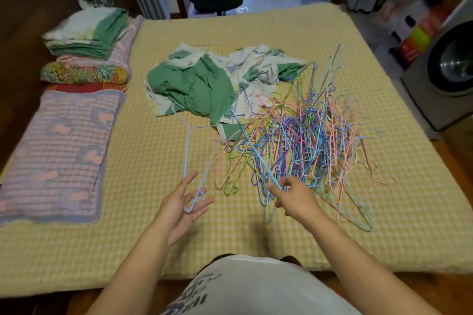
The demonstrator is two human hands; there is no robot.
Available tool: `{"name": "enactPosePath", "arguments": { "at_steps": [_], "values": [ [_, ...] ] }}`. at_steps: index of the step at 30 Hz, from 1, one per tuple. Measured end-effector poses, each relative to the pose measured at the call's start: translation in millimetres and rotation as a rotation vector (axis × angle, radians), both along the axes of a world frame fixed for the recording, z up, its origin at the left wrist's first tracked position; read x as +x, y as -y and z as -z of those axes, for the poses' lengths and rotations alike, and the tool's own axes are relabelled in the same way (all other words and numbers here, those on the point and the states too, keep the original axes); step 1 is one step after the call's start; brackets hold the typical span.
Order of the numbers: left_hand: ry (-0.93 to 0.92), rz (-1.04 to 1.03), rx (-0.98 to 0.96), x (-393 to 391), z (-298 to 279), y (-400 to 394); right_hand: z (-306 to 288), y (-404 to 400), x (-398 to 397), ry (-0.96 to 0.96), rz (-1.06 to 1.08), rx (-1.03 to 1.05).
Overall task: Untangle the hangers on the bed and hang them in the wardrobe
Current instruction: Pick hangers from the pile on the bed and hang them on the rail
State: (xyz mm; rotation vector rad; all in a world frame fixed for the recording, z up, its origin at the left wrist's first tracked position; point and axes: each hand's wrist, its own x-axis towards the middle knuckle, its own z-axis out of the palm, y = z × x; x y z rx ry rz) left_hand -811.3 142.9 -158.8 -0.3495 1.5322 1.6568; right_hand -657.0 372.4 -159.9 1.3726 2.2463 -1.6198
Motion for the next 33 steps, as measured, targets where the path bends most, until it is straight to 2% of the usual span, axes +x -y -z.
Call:
{"name": "enactPosePath", "arguments": {
  "at_steps": [3, 6, 8, 12, 16, 19, 25, 29, 33],
  "values": [
    [0.05, 0.166, 0.098, -11, -17, 6, -15, 17, -6, -0.189, 0.099, -0.165],
    [0.049, 0.277, 0.163, -28, -21, 11, -20, 34, -1, -0.35, 0.159, -0.195],
    [0.015, 0.374, 0.191, -41, -22, 11, -20, 52, 7, -0.459, 0.275, -0.204],
    [-0.147, 0.623, 0.182, -58, -17, -3, -19, 102, 31, -0.693, 0.626, -0.214],
    [-0.312, 0.906, 0.226, -12, -24, -19, -22, 166, 88, -0.68, 1.017, -0.068],
    [-0.336, 1.162, 0.256, 49, -30, -33, -27, 205, 152, -0.589, 1.303, 0.042],
    [-0.363, 1.717, 0.086, 202, -33, -48, -31, 311, 284, -0.468, 1.841, 0.097],
    [-0.189, 2.027, -0.013, 320, -41, -18, -29, 395, 359, -0.405, 2.082, 0.153],
    [-0.215, 2.203, 0.068, 455, -66, 13, -42, 464, 444, -0.368, 2.254, 0.21]
  ]
}}
